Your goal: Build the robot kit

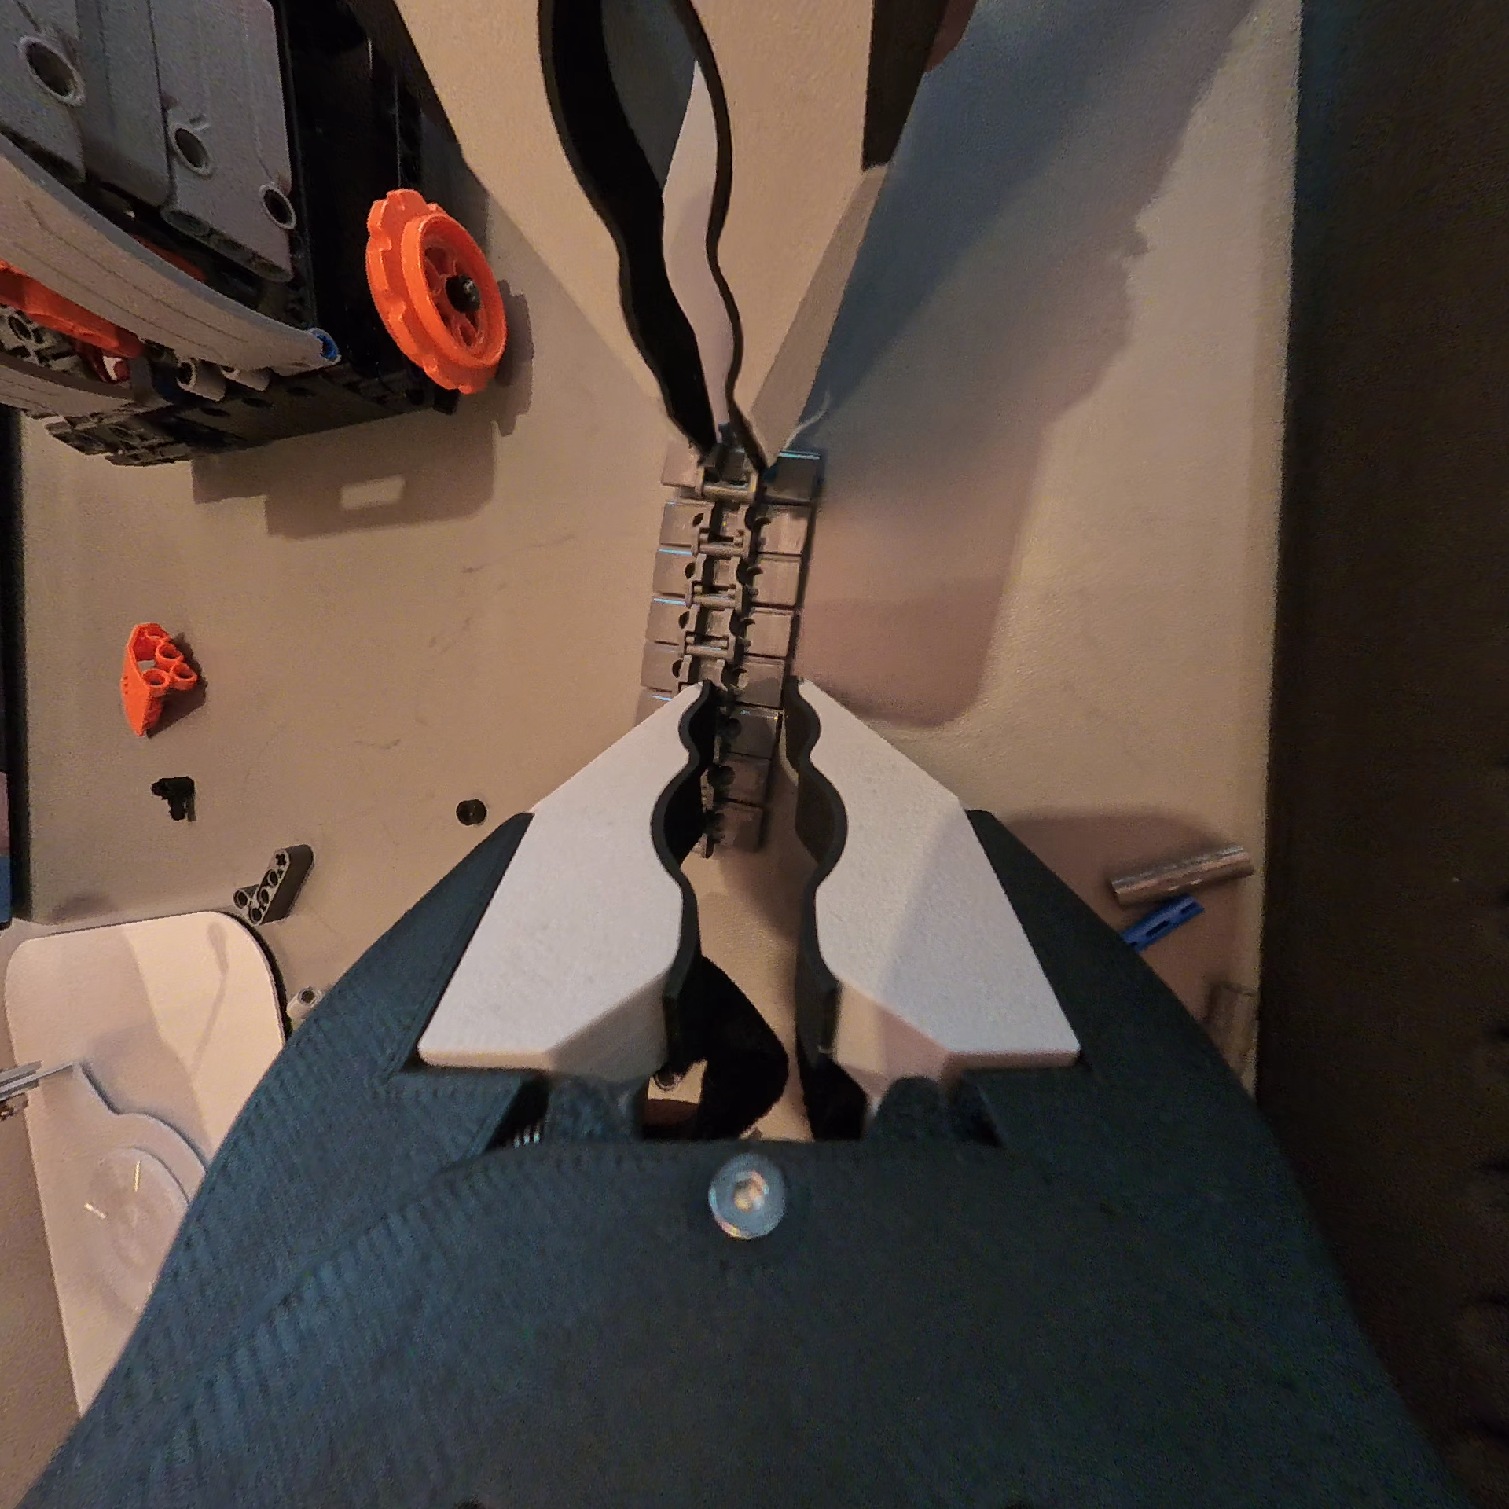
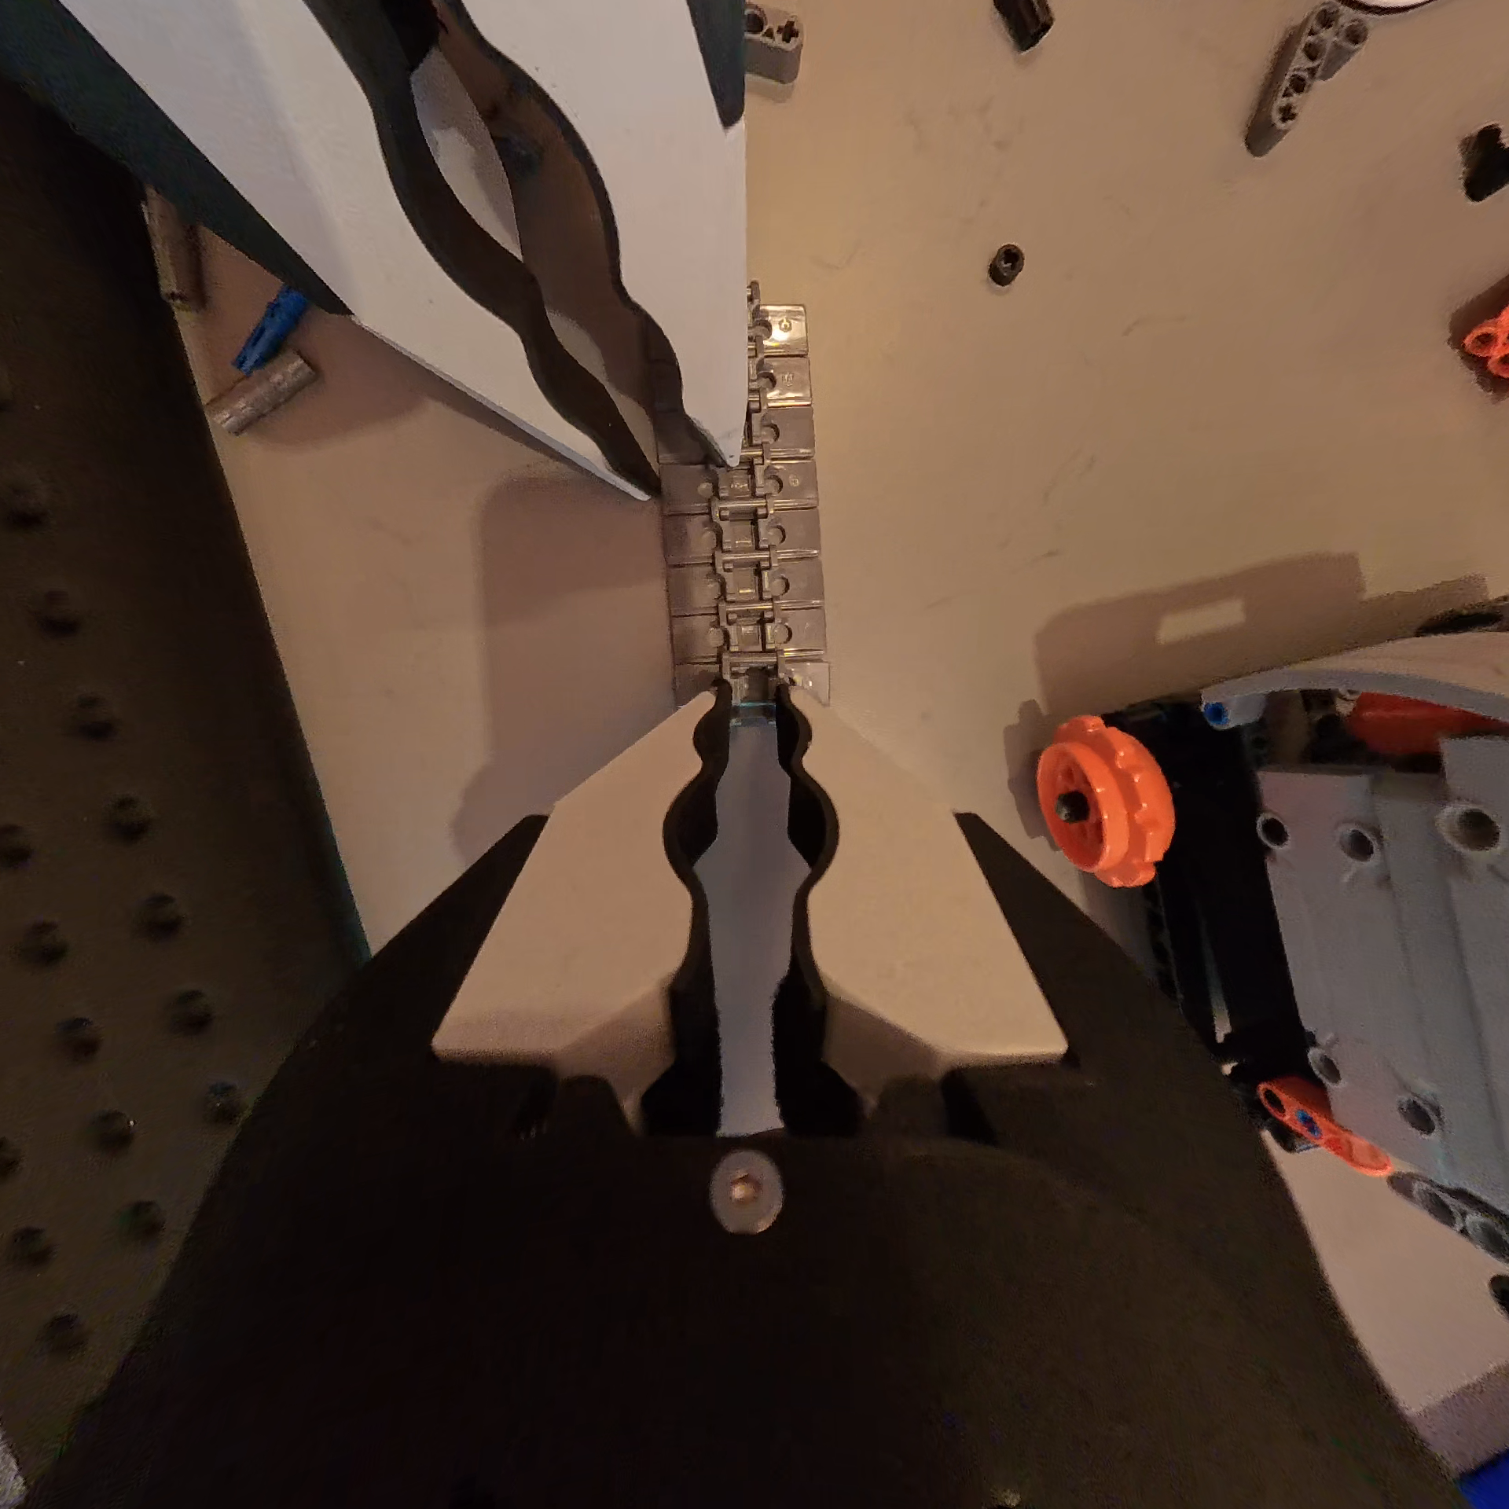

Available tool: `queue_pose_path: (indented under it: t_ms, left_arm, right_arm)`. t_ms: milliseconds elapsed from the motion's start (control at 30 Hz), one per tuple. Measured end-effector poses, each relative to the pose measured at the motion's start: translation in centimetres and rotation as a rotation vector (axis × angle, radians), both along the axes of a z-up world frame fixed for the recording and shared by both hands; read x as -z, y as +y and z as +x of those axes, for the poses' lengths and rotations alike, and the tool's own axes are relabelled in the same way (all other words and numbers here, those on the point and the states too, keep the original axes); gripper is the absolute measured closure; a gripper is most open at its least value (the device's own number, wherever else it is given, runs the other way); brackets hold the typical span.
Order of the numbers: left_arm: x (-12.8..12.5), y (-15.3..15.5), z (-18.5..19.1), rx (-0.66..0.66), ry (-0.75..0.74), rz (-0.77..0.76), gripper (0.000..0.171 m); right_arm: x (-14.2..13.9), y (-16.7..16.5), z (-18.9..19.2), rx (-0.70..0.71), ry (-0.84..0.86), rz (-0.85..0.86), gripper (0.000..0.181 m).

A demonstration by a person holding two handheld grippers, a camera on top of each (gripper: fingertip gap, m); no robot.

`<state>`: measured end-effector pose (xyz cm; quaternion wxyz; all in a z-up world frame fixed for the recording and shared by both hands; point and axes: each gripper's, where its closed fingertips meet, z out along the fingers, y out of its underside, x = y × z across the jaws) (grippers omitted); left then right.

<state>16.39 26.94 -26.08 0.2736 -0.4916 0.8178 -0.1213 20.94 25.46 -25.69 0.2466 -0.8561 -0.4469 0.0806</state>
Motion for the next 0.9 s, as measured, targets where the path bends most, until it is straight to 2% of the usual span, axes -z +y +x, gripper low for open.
queue_pose_path:
  t_ms: [100,233,300,367,567,767,900]
  left_arm:
    - [0.0,0.0,0.0,0.004,-0.001,-0.001,0.156]
    - [0.0,0.0,0.0,0.012,-0.002,0.002,0.156]
    - [-0.1,0.1,-0.1,0.019,-0.002,0.007,0.154]
    - [-0.2,0.2,-0.2,0.039,-0.005,0.02,0.152]
    - [-1.7,1.1,-0.2,0.038,-0.05,-0.012,0.152]
    - [-0.2,1.9,-1.0,0.03,0.016,-0.018,0.155]
    - [-0.2,2.0,-1.2,0.027,0.022,-0.072,0.155]
  right_arm:
    - [0.3,0.1,-0.1,-0.015,-0.008,-0.025,0.173]
    - [0.2,0.2,0.4,0.001,-0.025,-0.016,0.157]
    - [-0.4,0.4,0.5,0.003,-0.014,0.021,0.162]
    - [-1.2,0.7,0.2,-0.002,0.011,0.083,0.181]
    - [-0.6,0.8,-0.8,-0.031,0.045,0.08,0.181]
    - [-0.1,0.6,-0.9,-0.039,0.012,0.033,0.181]
    - [-0.1,0.6,-0.9,-0.056,-0.024,-0.006,0.181]
